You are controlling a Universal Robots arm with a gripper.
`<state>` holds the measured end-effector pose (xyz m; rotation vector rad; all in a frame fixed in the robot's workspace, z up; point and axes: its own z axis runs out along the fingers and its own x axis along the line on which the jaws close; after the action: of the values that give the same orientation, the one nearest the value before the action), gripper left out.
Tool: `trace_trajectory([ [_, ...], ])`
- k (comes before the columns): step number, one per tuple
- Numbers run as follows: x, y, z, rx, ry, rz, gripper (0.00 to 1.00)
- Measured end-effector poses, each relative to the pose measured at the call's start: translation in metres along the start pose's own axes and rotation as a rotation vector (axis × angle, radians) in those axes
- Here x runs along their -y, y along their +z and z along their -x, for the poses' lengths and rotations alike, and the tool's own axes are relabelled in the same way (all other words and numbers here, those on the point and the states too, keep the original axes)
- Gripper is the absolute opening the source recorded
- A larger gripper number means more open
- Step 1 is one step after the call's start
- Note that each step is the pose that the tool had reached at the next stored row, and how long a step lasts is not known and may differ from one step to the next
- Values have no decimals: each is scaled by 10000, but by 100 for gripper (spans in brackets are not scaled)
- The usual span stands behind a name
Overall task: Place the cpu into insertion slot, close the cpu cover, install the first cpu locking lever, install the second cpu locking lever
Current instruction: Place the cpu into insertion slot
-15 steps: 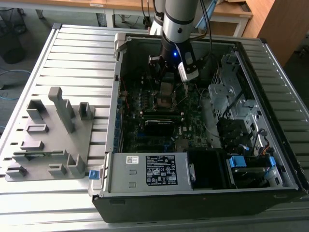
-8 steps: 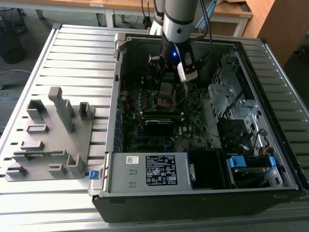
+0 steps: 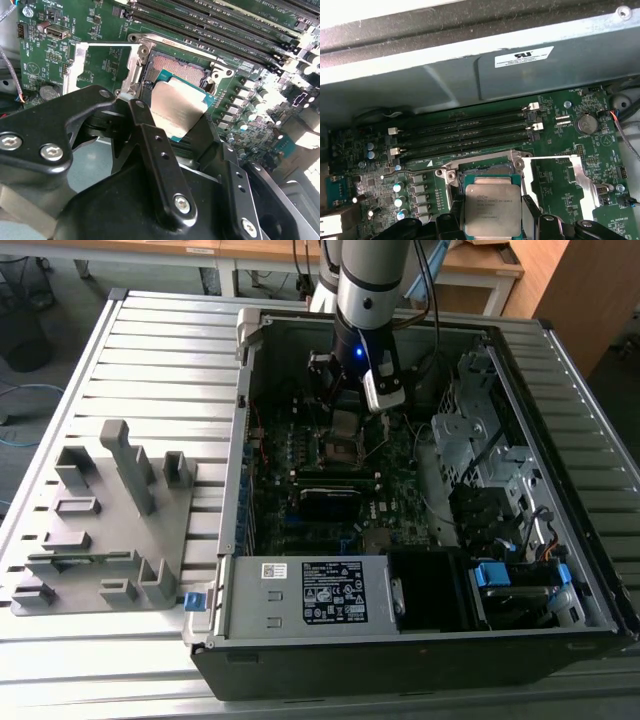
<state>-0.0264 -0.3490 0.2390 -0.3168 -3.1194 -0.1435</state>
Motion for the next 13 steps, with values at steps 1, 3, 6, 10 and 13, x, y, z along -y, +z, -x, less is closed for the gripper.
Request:
trace_trajectory([
  [1,0,0,0,0,2,0,54],
  [3,0,0,0,0,3,0,54],
  [6,0,0,0,1,6,0,54],
  [10,0,0,0,3,35,0,54],
  [13,0,1,0,25,273,2,54],
])
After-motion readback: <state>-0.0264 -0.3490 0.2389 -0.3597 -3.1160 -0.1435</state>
